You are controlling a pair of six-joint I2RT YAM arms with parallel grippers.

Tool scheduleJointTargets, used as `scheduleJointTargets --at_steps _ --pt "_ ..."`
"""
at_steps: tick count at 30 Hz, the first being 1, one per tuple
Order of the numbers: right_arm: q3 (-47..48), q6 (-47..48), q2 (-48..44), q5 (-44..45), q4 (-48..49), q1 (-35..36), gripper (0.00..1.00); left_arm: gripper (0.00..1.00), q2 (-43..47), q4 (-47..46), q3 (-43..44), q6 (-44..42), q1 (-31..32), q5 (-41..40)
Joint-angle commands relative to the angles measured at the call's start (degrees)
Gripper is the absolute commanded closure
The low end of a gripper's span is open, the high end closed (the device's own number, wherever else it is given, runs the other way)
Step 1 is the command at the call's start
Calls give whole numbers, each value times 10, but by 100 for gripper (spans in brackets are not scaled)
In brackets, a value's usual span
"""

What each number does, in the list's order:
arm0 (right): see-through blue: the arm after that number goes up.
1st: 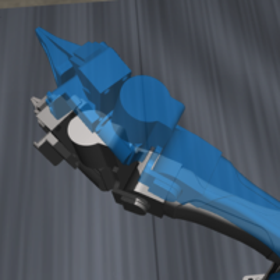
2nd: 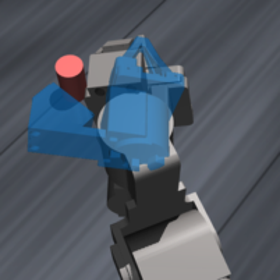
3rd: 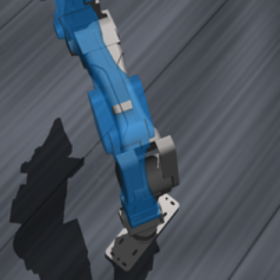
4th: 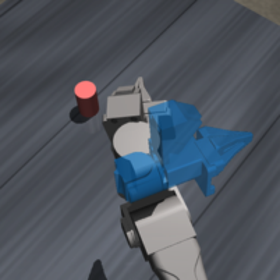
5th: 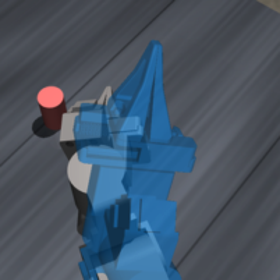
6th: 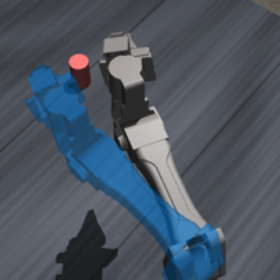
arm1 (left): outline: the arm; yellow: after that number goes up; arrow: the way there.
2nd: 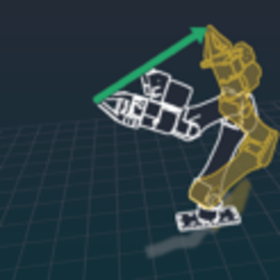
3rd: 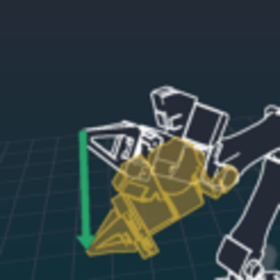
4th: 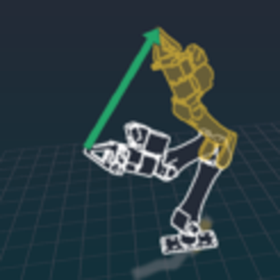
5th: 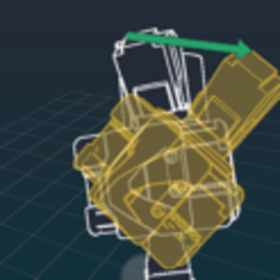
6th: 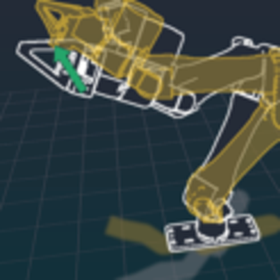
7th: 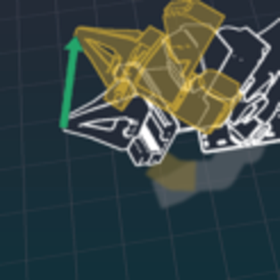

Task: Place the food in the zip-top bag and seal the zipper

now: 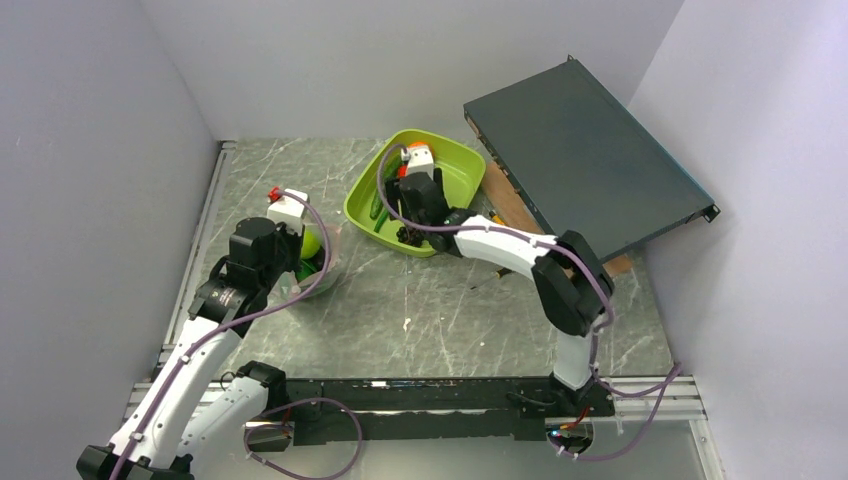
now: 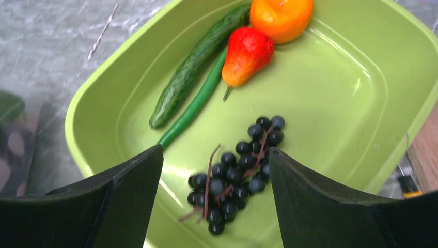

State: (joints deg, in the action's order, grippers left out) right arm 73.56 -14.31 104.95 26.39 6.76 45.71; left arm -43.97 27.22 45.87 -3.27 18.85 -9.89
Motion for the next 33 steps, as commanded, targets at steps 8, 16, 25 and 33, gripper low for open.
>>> scheduleJointTargets --at_steps 8,16,25,33 --pt "300 13 210 25 -103 -68 14 100 0 -37 10 3 1 0" --pt "469 28 339 23 -119 -109 1 100 -4 -37 11 3 1 6" --pt "601 85 450 27 -100 -130 0 100 -10 -39 12 3 1 8" --pt "629 78 488 -27 -89 -146 0 100 -11 -39 12 3 1 9"
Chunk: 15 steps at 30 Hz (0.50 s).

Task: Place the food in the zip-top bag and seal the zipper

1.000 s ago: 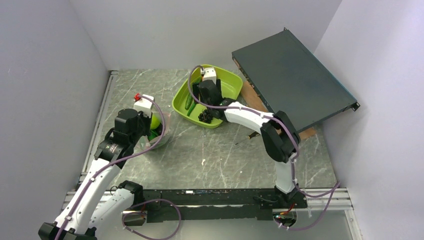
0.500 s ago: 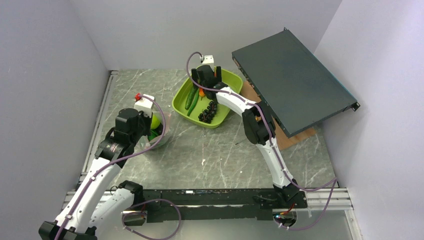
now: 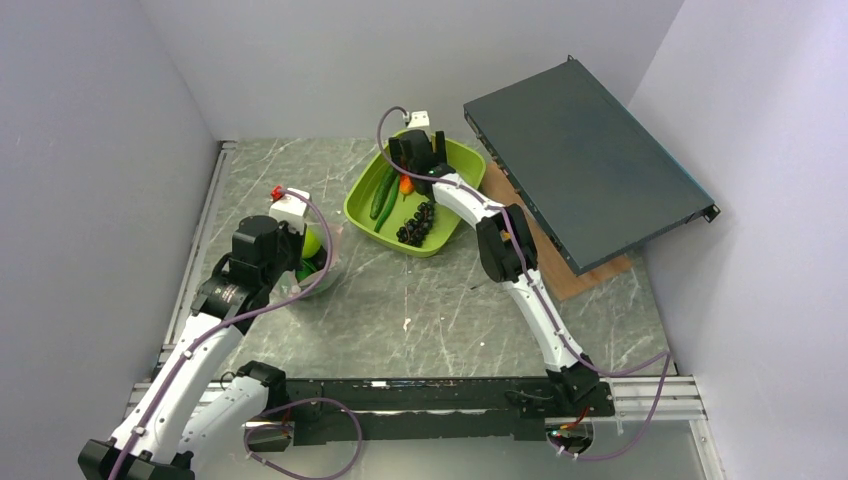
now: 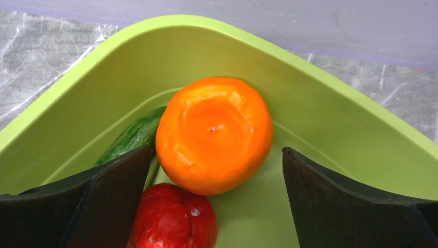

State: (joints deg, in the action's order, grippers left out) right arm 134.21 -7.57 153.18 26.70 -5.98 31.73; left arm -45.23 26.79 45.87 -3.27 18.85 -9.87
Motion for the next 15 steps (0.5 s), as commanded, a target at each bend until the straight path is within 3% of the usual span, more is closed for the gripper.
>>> scheduleJointTargets --at_steps 1,7,15 --pt "23 8 10 -36 39 -7 1 100 1 -35 12 3 1 9" --pt "40 -8 30 -43 46 -9 5 100 1 -35 12 3 1 8" --pt "24 16 9 -45 57 -9 46 100 -2 -35 12 2 1 7"
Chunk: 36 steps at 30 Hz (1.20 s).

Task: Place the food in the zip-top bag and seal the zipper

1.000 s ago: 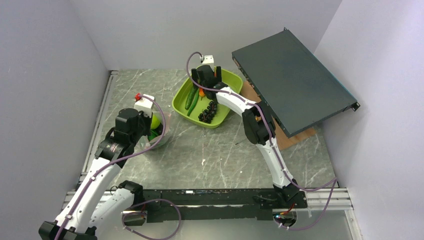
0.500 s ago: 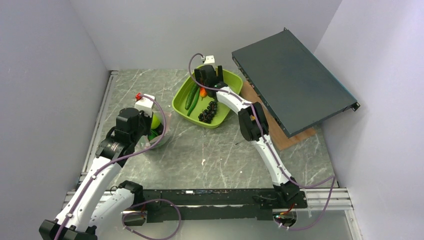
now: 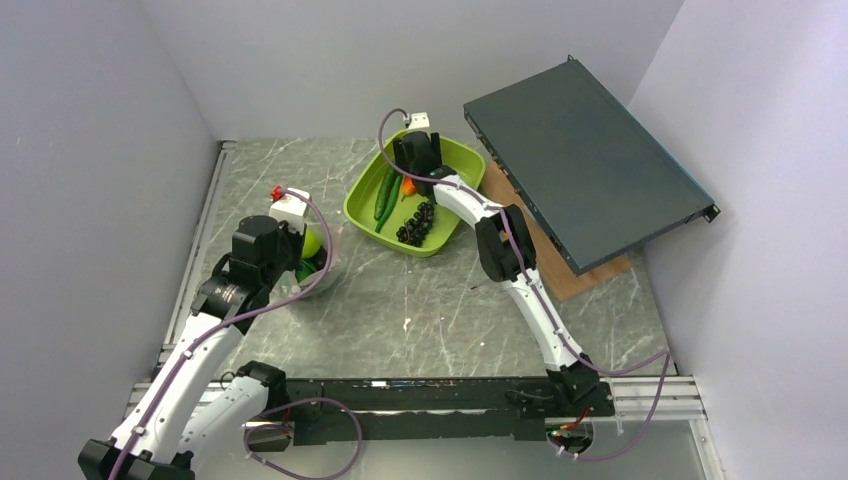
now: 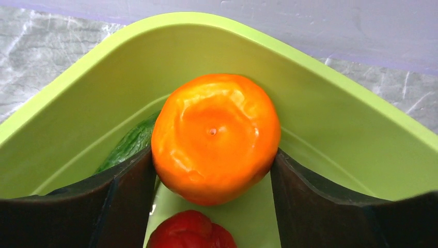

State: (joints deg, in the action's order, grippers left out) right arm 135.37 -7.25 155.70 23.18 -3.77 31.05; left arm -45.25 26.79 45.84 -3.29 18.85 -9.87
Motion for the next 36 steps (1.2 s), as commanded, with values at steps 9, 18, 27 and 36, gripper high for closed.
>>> scheduleJointTargets --at_steps 9,18,27,36 --pt "-60 16 -143 -28 12 12 81 100 -1 -33 14 2 1 5" --pt "-347 -6 -386 -32 59 65 100 100 7 -32 12 3 1 2" --pt "-644 -48 -624 -118 79 167 100 100 6 -30 14 4 1 11" --pt "-756 -88 -686 -256 178 272 100 100 4 -30 15 3 0 9"
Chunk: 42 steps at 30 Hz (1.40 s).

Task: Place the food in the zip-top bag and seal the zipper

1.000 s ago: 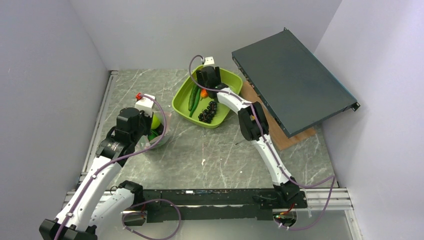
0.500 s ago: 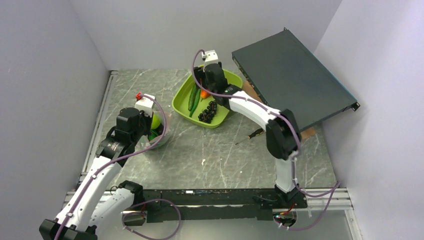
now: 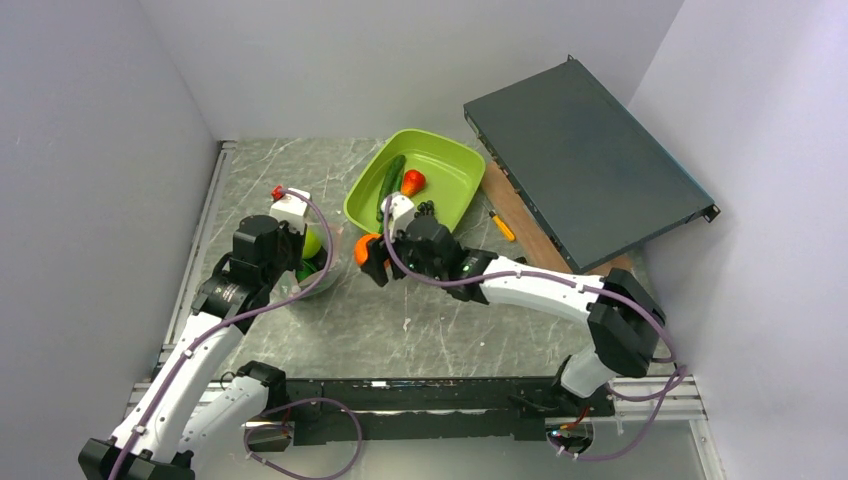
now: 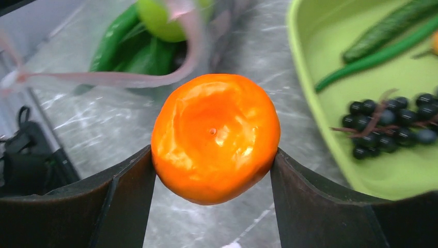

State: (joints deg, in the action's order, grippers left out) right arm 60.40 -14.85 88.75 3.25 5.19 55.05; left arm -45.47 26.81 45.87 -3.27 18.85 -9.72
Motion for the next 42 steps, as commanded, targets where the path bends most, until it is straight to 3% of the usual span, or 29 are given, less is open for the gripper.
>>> scheduleJointTargets --at_steps 1,11,15,18,20,21,23,26,32,35,38,42 --pt "-4 -8 -9 -55 97 41 100 100 5 -29 16 4 0 9" --pt "52 -102 119 -58 273 72 98 100 20 -32 11 2 1 15" --pt "134 -122 214 -23 300 73 94 100 30 -37 8 0 1 31" --pt "209 -80 273 17 296 75 93 100 39 -42 4 -1 1 46" --pt "221 -63 305 52 346 75 83 100 45 -41 3 9 2 26" --pt "218 -70 315 78 365 74 73 100 47 -38 3 7 2 16" --pt "210 -82 323 111 380 69 68 100 57 -46 -2 5 2 14" --pt "184 -75 322 59 432 61 54 100 62 -53 -6 0 2 30" --pt "224 -60 341 30 299 61 41 100 54 -49 -2 1 2 21" --pt "211 -55 315 7 265 61 20 100 54 -47 -2 3 2 7" --pt "207 -44 287 4 202 61 11 100 53 -45 0 4 2 -3" --pt "199 -41 254 4 147 61 7 100 51 -44 0 4 2 -14"
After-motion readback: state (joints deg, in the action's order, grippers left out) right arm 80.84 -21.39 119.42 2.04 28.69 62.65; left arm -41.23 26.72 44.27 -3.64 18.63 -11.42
